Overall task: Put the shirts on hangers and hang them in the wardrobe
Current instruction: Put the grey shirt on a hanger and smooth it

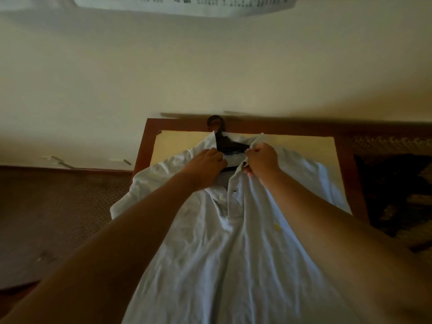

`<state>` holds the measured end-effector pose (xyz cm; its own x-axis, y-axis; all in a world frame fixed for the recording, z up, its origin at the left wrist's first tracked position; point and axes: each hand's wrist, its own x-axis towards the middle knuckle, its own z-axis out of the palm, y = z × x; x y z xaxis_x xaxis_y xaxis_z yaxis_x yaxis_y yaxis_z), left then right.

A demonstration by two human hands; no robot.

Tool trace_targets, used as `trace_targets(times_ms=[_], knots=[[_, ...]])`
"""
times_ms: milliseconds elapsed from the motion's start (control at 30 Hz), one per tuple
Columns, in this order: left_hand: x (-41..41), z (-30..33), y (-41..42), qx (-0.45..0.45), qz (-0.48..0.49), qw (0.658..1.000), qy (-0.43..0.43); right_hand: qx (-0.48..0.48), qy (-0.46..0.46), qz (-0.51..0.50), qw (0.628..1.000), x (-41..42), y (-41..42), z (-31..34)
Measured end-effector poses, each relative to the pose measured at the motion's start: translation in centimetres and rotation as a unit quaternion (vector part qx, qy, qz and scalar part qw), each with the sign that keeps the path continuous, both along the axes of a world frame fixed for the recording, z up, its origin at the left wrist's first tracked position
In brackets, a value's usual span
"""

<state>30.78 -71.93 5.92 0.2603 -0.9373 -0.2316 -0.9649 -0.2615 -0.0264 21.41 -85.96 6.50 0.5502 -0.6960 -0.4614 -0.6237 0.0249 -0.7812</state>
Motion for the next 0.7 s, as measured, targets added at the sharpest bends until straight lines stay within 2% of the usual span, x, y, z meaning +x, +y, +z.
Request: trace_targets(times_ms=[200,333,433,500,600,700], knots=[[1.6,1.0,-0.5,0.039,-0.1,0.994,-0.01,-0.009,0.02,-0.004,1.0,-0.2,-0.9,-0.5],[2.5,1.5,0.6,0.073,-0.143,0.983,-0.089,-0.012,0.022,0.005,1.0,-0.5,-1.4,-0.3],[2.2,1.2,0.1,0.048,-0.094,0.992,-0.076,-0.009,0.004,0.0,1.0,-0.4,-1.3,-0.3],[1.5,0.9,-0.9,0.0,-0.011,0.999,-0.051,-0.01,-0.005,-0.002,1.0,-0.2,-1.1,-0.4],[0.7,0.2,-2.5,-0.076,0.123,0.989,-0.011,-0.021,-0.016,-0.012,1.0,0.0,-0.9,-0.6],[-0.2,-1.1,-2.7,-0.099,0.176,0.979,0.034,-0.022,-0.018,-0.018,0.999,0.1,-0.5,-0.7]])
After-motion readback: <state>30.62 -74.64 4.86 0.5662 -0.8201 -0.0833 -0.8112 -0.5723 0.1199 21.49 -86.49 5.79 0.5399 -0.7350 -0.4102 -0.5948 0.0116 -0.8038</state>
